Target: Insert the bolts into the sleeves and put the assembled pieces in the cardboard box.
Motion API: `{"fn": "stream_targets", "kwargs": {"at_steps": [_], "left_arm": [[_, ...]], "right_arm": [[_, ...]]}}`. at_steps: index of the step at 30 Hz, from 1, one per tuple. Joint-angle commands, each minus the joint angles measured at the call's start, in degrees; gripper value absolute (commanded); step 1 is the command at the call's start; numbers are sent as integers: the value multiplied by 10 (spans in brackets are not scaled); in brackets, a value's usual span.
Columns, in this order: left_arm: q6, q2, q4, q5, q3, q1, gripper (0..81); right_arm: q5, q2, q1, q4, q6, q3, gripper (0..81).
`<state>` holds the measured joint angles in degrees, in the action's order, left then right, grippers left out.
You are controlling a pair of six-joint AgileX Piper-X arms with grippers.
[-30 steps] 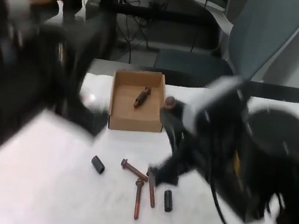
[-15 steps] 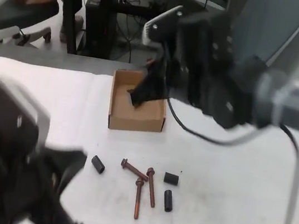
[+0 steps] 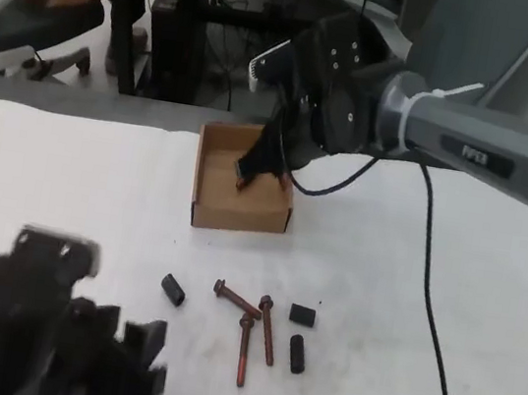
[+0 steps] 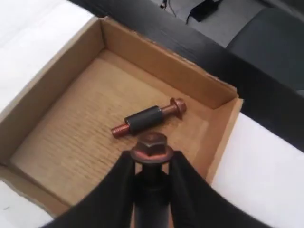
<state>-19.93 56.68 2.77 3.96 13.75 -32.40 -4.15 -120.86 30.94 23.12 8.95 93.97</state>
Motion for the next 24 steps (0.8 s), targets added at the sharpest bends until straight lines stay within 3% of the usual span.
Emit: {"fn": "stream_targets", "kwargs": {"at_steps": [1,4,9,12,14,16,24], "left_arm": [[-58,88,-1,-7,66,34,700],[-48,161,-24,-11,132,49,638],[-51,243,-112,-6,242,51,641],[-74,289,-177,-6,295,51,641],[-90,312,-206,-6,316,51,641],[-105,323,-225,-8,331,51,641],[-112,332,-235,30,339,52,641]], "right_arm": [[34,7,-1,1,5,15,3],[34,5,-2,4,5,15,3],[59,-16,-10,8,-29,17,8],[70,-33,-14,21,-49,22,146],[67,-44,-17,29,-49,29,315],[55,-56,-20,32,-60,39,431],[96,-77,-28,71,-89,96,441]]}}
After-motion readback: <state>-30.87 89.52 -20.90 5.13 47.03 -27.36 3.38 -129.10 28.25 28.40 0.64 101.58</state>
